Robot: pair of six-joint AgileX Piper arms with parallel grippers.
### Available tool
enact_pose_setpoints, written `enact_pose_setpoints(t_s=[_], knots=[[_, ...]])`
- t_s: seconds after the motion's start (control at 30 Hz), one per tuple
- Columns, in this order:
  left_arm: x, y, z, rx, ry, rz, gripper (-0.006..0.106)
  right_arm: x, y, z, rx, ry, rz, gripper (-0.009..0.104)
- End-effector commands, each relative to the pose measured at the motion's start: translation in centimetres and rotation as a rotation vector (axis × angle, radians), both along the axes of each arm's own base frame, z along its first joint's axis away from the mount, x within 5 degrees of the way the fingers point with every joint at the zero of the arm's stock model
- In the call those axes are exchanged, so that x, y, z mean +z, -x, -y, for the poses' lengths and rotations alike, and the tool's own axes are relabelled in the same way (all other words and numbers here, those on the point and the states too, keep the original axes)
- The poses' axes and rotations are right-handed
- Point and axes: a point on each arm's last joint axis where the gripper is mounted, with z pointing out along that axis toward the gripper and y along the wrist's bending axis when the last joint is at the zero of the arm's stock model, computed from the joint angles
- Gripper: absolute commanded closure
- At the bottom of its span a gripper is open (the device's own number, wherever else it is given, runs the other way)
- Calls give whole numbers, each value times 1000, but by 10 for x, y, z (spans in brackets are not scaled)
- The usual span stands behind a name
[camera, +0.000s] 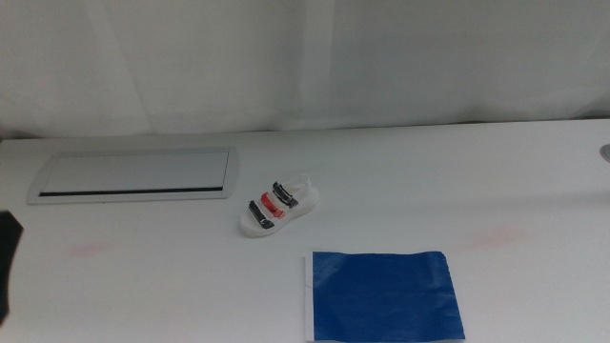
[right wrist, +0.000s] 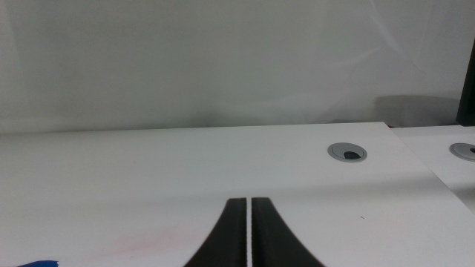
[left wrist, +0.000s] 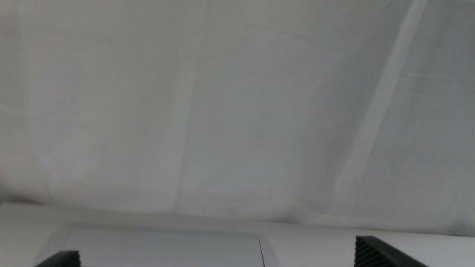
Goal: Use one arm to grab the shoe from the table and place it on the mat.
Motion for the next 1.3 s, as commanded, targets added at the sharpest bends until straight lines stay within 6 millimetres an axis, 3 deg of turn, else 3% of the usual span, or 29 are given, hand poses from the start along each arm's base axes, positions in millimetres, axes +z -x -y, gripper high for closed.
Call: enact_pose_setpoints(t_s=[0.0, 0.27, 0.6, 0.9, 1.27], knots=[[17, -3, 1, -14, -22, -18, 8, -1, 0, 0, -4, 14, 7, 98], [64, -34, 3, -43, -62, -94, 8, -1, 0, 0, -4, 14, 7, 98], [99, -121, 32, -442, -242, -367, 9, -1, 0, 0, -4, 12, 7, 98], [93, -212, 46, -683, -434, -504, 9, -1, 0, 0, -5, 6, 7, 98], [71, -287, 91, -889, -592, -495, 9, -1, 0, 0, -5, 6, 7, 98]])
